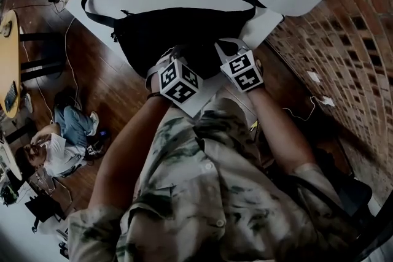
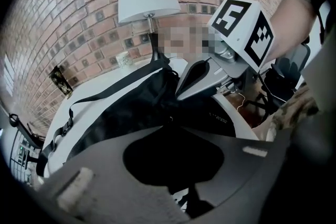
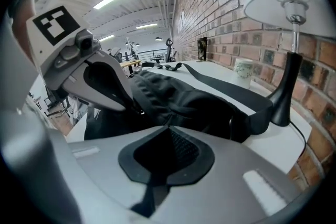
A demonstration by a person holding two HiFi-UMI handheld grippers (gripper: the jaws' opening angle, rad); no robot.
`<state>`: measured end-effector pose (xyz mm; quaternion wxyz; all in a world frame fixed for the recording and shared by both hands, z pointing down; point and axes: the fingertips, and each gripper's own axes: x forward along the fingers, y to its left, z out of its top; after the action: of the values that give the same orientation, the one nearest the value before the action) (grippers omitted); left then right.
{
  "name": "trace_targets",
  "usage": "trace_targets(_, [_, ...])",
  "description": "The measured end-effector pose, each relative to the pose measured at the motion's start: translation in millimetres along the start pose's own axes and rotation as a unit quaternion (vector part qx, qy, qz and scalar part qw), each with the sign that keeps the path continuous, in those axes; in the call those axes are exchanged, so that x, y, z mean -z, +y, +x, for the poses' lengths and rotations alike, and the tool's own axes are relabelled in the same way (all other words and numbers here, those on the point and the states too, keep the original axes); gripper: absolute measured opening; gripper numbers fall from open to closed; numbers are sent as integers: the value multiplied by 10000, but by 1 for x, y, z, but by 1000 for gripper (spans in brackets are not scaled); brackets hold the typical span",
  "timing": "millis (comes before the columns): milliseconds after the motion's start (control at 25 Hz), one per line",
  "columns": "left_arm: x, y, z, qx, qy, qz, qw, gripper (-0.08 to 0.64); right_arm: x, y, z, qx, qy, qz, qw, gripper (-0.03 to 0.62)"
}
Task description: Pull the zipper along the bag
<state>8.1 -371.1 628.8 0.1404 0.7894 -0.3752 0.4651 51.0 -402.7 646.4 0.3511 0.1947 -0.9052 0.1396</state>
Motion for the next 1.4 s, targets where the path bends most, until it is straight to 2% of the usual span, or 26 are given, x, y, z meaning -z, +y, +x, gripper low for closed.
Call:
trace_targets(280, [26,7,-18,-26,6,-350,9994,31,5,-1,0,146,208,17,9997,5])
trace_targets(640, [44,29,-32,-57,-261,-755,9968,31,6,-10,4,467,264,55,9985,5])
trace_targets(1400, [120,90,-66,51,-515,-1160,9919,31,10,-15,3,1179,690,414,9898,5])
